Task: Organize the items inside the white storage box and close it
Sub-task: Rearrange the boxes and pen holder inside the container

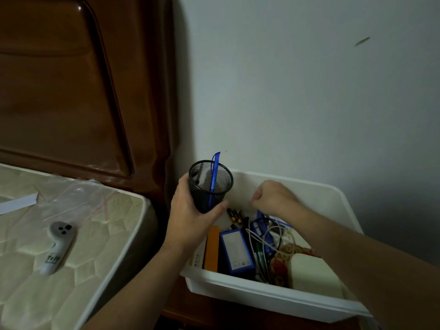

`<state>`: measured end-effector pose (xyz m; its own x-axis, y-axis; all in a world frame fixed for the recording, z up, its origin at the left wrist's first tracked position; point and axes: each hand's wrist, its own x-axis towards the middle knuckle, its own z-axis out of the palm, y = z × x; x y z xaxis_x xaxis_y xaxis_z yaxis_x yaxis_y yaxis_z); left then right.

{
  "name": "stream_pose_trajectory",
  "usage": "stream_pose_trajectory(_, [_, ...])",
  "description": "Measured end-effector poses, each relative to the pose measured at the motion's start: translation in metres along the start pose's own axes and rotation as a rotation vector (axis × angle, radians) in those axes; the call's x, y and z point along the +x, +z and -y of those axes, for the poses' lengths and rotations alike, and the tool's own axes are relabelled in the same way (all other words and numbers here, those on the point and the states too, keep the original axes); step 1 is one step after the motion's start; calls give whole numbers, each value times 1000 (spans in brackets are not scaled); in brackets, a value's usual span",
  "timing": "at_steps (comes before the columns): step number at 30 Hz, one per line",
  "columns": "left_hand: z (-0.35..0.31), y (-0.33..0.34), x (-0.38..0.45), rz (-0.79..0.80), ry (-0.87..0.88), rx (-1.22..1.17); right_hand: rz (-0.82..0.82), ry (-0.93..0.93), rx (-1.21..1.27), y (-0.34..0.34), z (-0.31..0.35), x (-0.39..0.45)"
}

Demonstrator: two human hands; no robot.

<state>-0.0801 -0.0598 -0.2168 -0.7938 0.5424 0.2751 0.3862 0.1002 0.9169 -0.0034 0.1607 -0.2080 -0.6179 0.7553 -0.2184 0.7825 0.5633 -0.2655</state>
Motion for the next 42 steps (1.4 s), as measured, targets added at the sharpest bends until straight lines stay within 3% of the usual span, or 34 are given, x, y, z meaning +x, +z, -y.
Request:
stream_pose_trajectory(6, [-1, 0, -1, 23, 15, 7, 52, 17, -132, 34, 14, 1])
stream_pose_trajectory(11, [5, 1, 3, 24, 39, 16, 0, 100, -246, 70, 18, 21])
stream_pose_trajectory(18, [9, 1, 5, 32, 47, -4, -100, 124, -99, 66, 14, 28])
stream_pose_trajectory(26, [4, 0, 3, 41, 32, -7, -322, -80, 528, -12, -22, -11])
stream_pose_trajectory(30, [2, 0, 1, 52, 30, 10, -518, -290, 638, -68, -29, -43])
stream_pose_trajectory(34, [1, 0, 1, 59, 18, -7, -603, -545, 974, -117, -11, -78])
stream_pose_trajectory(37, [0, 0, 0, 66, 27, -7, -613, -652, 1027, -128, 12, -90])
stream_pose_trajectory(42, [-2, -1, -2, 84, 37, -15, -520, -669, 896, -93, 46, -88])
